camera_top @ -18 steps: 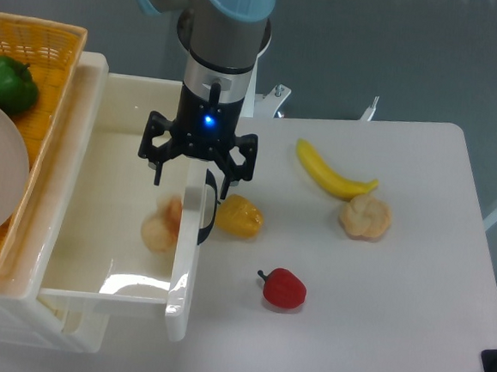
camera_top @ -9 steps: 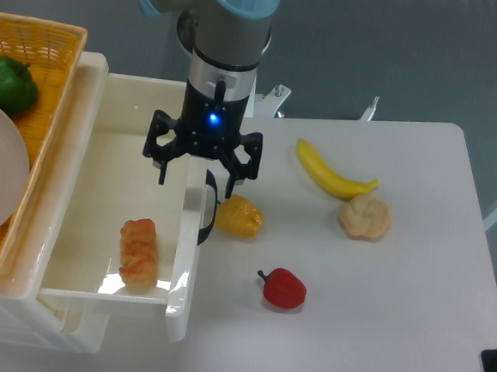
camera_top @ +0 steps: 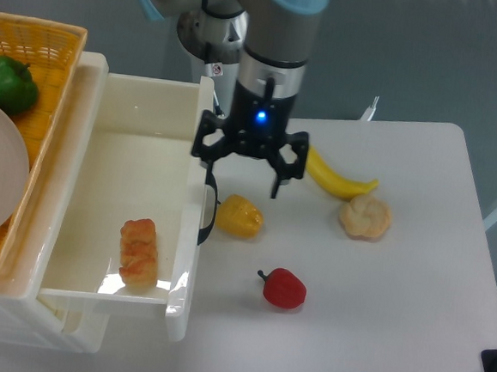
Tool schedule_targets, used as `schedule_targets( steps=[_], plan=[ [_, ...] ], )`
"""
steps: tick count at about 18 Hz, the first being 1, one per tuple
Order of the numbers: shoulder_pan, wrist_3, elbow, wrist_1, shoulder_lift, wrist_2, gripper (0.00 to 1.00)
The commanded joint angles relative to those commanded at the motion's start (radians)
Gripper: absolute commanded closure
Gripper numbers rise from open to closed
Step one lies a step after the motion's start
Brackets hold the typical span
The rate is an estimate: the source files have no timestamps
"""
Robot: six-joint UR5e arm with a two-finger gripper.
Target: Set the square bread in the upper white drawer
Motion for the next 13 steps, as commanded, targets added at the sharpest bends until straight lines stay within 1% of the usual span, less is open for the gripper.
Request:
schedule_targets(
  steps=[2, 3, 6, 8, 11, 13],
  plan=[
    [0.042, 0.087, -0.005, -0.003, -0.003, 0.038, 0.0],
    [0.049, 0.138, -0.005, 0.0, -0.006, 0.076, 0.0],
    [0.057, 0.278, 0.011, -0.002, -0.04, 0.217, 0.0],
    [0.065, 0.322, 0.011, -0.002, -0.043, 0.25, 0.0],
    [0.085, 0.356, 0.008, 0.002, -0.069, 0.274, 0.0],
    [0.085, 0.377, 0.008, 0.002, -0.084, 0.325, 0.0]
  ],
)
